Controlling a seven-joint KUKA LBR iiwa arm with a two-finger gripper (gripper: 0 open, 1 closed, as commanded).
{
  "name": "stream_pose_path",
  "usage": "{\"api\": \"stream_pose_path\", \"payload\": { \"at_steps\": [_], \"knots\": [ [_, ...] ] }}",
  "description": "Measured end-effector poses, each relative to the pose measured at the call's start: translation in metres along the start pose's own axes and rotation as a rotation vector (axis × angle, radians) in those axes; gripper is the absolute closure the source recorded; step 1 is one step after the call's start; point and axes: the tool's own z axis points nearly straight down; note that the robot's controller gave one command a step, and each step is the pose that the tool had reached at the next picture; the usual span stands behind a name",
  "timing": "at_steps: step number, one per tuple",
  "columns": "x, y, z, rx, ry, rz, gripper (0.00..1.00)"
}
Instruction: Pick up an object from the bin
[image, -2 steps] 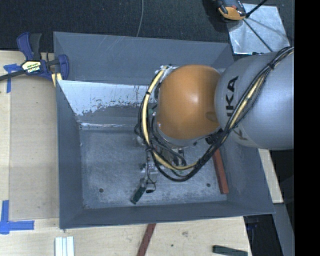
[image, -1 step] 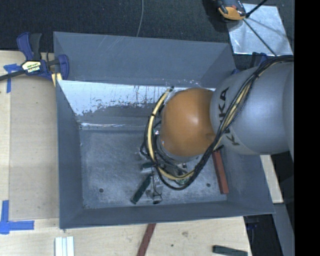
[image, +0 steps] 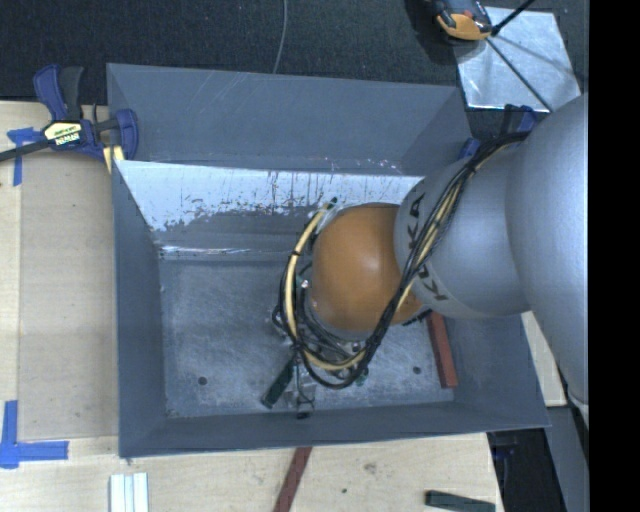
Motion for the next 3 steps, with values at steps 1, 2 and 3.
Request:
{"api": "stream_pose_path", "payload": {
  "at_steps": [1, 2, 3],
  "knots": [
    [-0.011, -0.018, 0.015, 0.0, -0.002, -0.262, 1.0],
    [-0.011, -0.018, 0.015, -0.001, -0.002, -0.261, 1.0],
    [-0.01, -0.016, -0.112, 0.0, 0.001, -0.256, 1.0]
  ]
}}
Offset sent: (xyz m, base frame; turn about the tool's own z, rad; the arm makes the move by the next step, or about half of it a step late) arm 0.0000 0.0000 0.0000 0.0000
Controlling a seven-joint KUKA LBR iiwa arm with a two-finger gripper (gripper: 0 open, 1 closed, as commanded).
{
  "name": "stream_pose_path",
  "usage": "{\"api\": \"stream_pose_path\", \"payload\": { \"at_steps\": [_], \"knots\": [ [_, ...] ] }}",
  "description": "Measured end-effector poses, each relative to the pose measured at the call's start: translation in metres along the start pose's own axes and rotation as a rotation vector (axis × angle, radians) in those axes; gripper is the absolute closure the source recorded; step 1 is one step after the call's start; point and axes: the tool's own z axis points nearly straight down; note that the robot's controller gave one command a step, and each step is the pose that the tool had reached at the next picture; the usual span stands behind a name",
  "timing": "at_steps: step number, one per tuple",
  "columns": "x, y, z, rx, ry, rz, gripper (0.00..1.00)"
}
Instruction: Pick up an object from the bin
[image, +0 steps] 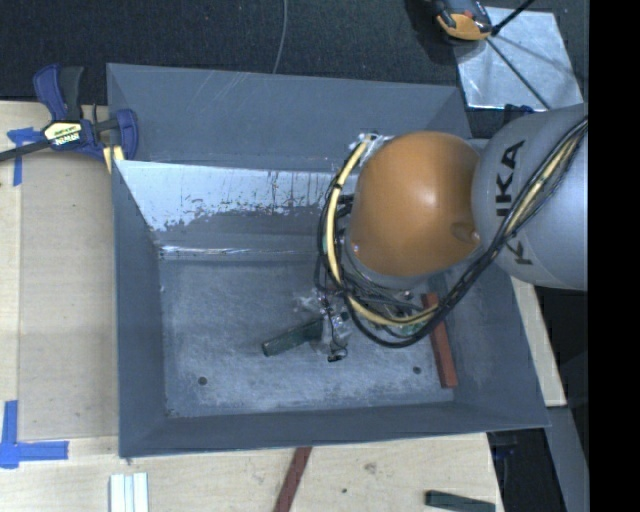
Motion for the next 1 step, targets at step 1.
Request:
{"api": "stream_pose_path", "payload": {
  "at_steps": [1],
  "knots": [
    [0.0001, -0.0001, 0.0001, 0.0, 0.0, 0.0, 1.0]
  ]
}}
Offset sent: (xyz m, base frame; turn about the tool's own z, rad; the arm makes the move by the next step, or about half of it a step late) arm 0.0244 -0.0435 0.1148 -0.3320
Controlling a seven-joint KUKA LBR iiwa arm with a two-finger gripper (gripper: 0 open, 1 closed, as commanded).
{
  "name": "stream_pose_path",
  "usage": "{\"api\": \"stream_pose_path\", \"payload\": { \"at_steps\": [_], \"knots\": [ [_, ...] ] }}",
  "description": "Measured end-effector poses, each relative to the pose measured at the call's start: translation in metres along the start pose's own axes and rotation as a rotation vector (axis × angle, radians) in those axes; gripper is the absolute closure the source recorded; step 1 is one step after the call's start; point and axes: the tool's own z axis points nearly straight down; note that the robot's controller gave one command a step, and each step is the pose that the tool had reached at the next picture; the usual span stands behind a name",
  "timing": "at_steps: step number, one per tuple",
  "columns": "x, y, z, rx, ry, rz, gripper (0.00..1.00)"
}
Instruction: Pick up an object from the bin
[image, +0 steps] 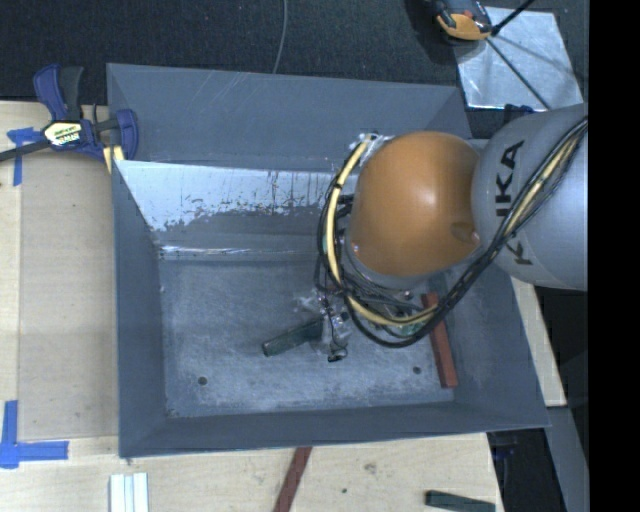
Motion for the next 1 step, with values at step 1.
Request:
{"api": "stream_pose_path", "payload": {
  "at_steps": [1],
  "knots": [
    [-0.0069, -0.0515, -0.1176, 0.004, -0.006, -0.329, 1.0]
  ]
}}
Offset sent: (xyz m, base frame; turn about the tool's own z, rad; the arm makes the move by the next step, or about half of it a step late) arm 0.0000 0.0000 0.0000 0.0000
